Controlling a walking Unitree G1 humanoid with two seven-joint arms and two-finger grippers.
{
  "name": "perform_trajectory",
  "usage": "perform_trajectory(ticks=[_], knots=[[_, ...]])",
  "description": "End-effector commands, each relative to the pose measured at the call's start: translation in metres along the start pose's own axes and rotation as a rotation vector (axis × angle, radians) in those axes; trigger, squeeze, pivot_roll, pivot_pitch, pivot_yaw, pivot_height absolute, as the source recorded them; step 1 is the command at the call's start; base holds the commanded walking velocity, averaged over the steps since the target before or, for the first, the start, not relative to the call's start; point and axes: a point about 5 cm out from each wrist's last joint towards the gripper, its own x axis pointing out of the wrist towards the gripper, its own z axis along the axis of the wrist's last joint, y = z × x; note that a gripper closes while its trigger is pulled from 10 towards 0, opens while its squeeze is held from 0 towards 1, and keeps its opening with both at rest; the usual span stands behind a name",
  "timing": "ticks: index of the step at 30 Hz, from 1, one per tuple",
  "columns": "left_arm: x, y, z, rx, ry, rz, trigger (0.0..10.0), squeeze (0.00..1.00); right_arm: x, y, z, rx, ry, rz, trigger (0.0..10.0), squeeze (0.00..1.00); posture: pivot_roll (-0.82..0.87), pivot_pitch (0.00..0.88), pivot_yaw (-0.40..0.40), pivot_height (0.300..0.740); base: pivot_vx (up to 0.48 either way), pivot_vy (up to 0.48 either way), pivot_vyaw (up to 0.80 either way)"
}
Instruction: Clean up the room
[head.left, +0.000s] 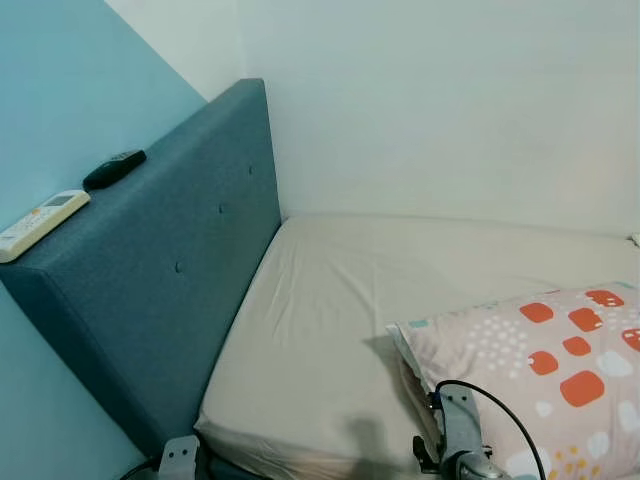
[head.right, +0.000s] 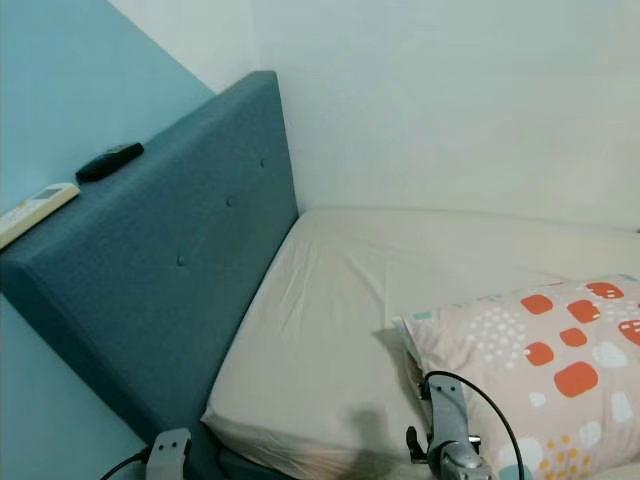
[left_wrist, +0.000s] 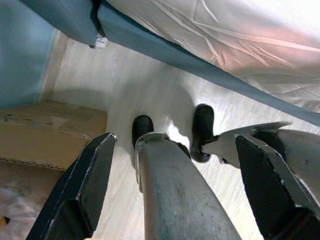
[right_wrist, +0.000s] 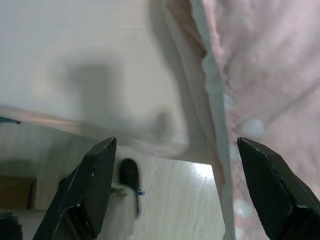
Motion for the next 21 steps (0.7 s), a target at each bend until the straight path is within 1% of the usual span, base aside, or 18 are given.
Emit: perform_trajectory(ticks=[1,3,19,21], knots=[[-0.0002,0.0001,-0.0015,0.007,0.011,-0.003,10.0,0.0,0.0001,0.0004,0.0002,-0.008,0.005,-0.001,10.0,0.0,-0.11,0.0,0.03,0.72,0.0,-0.48,0.0],[-0.0003,0.0015,-0.0004,-0.009,0.006,0.007,10.0,0.0,0.0005,0.0017,0.002,-0.001,0.0,0.001,10.0,0.0,-0.11,0.0,0.034,0.72,0.0,0.0,0.0],[-0.0001,0.0014,0.0009,-0.034,-0.001,0.005,10.0,0.0,0.0007,0.0009,0.0048,0.006,-0.009,-0.002,10.0,0.0,-0.11,0.0,0.038,0.72,0.0,0.0,0.0],[0.0,0.001,0.0008,-0.039,-0.002,0.003,10.0,0.0,0.0007,0.0005,0.0051,0.005,-0.009,-0.005,10.0,0.0,-0.11,0.0,0.039,0.72,0.0,0.0,-0.53]])
